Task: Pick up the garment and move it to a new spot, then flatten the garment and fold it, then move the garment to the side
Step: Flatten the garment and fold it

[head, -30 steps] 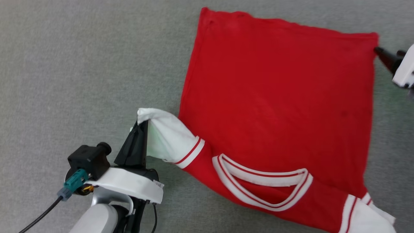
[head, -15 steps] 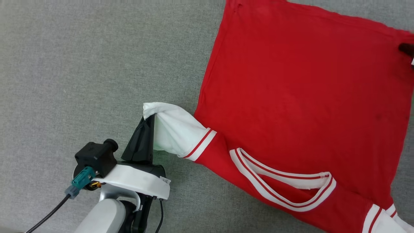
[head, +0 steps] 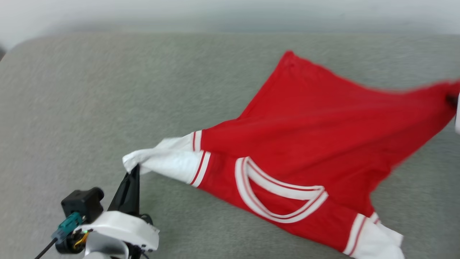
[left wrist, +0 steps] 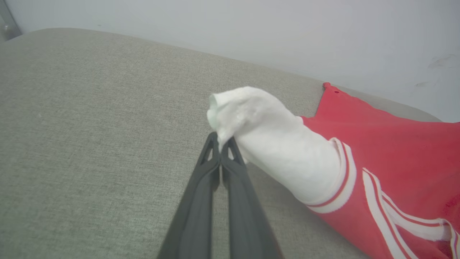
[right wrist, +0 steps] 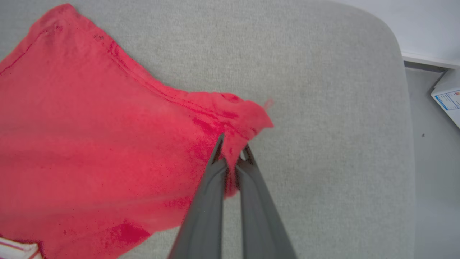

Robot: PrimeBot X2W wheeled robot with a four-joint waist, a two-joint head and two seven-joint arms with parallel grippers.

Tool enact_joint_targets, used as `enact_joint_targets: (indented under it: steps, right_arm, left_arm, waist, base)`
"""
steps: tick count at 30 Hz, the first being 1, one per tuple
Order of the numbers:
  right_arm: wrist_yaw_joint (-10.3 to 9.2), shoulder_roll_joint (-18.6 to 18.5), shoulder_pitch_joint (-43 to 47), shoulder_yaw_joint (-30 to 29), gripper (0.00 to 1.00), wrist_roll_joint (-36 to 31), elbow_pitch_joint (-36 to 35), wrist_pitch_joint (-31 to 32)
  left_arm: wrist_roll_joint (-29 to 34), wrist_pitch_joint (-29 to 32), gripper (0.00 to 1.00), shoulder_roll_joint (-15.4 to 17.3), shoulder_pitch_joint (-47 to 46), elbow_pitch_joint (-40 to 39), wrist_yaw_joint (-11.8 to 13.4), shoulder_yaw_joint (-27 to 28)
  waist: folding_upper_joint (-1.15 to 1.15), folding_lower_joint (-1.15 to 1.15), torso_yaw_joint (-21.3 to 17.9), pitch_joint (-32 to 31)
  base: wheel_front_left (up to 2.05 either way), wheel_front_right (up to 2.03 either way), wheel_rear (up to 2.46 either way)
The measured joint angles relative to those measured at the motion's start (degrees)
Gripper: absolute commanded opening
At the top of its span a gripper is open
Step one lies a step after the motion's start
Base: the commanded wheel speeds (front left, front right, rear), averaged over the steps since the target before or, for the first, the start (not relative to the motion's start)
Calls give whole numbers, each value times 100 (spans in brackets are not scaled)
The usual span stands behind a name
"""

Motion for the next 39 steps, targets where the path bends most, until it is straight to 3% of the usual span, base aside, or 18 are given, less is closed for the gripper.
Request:
enact_joint_targets:
  steps: [3, 4, 8, 9, 12, 16, 17, 18, 19, 26, 32, 35, 39]
  right_arm:
    - [-1, -218, 1133, -42, 0, 270, -761, 334]
    - [-1, -218, 1133, -42, 0, 270, -761, 334]
    - [-1, -170, 2794, -397, 0, 436, -1533, 683]
    - [-1, -170, 2794, -397, 0, 436, -1533, 683]
    - [-1, 172, 3968, -721, 0, 431, -1957, 1001]
    - [-1, 536, 4563, -860, 0, 400, -2242, 1247]
    - [-1, 658, 4696, -926, 35, 414, -2330, 1285]
    - [-2, 771, 4787, -983, 81, 416, -2430, 1281]
    - [-2, 850, 4833, -1024, 100, 404, -2555, 1236]
    - [-1, 1083, 4601, -1653, 100, 88, -3184, -152]
    - [-1, 1282, 3802, -1836, 100, -53, -3061, -1355]
    - [-2, 1341, 3340, -1745, 100, -19, -2733, -1577]
    - [-1, 1318, 2686, -1441, 100, 58, -2279, -1397]
  left_arm:
    - [-87, 36, 0, 85, 238, -45, 87, 86]
    - [-87, 36, 0, 85, 238, -45, 87, 86]
    - [-154, 68, 0, 200, 442, -74, 158, 198]
    - [-154, 68, 0, 200, 442, -74, 158, 198]
    - [-189, 101, 0, 293, 496, -105, 186, 241]
    - [-189, 142, 0, 350, 513, -143, 202, 259]
    - [-187, 145, 0, 361, 511, -164, 207, 261]
    - [-185, 162, 0, 375, 510, -181, 208, 260]
    - [-179, 187, 0, 388, 507, -197, 216, 258]
    - [-75, 244, 0, 474, 327, -355, 221, 211]
    - [29, 287, 0, 432, 30, -472, 189, 92]
    - [97, 298, 0, 361, -222, -477, 132, 9]
    - [185, 301, 0, 275, -593, -443, 29, -114]
  waist:
    - [0, -1, -359, -277]
    - [0, -1, -359, -277]
    - [0, -1, -789, -535]
    - [0, -1, -789, -535]
    - [0, -1, -1059, -660]
    - [0, -1, -1190, -691]
    - [0, -1, -1217, -684]
    - [0, -1, -1232, -672]
    - [0, -1, -1244, -660]
    - [0, 0, -1199, -559]
    - [0, 0, -1083, -341]
    - [0, 1, -985, -165]
    - [0, 1, -811, 119]
  base:
    - [0, 0, 0]
    - [0, 0, 0]
    - [0, 0, 0]
    - [0, 0, 0]
    - [0, 0, 0]
    - [0, 0, 0]
    - [0, 0, 0]
    - [0, 0, 0]
    - [0, 0, 0]
    - [0, 0, 0]
    - [0, 0, 0]
    - [0, 0, 0]
    - [0, 0, 0]
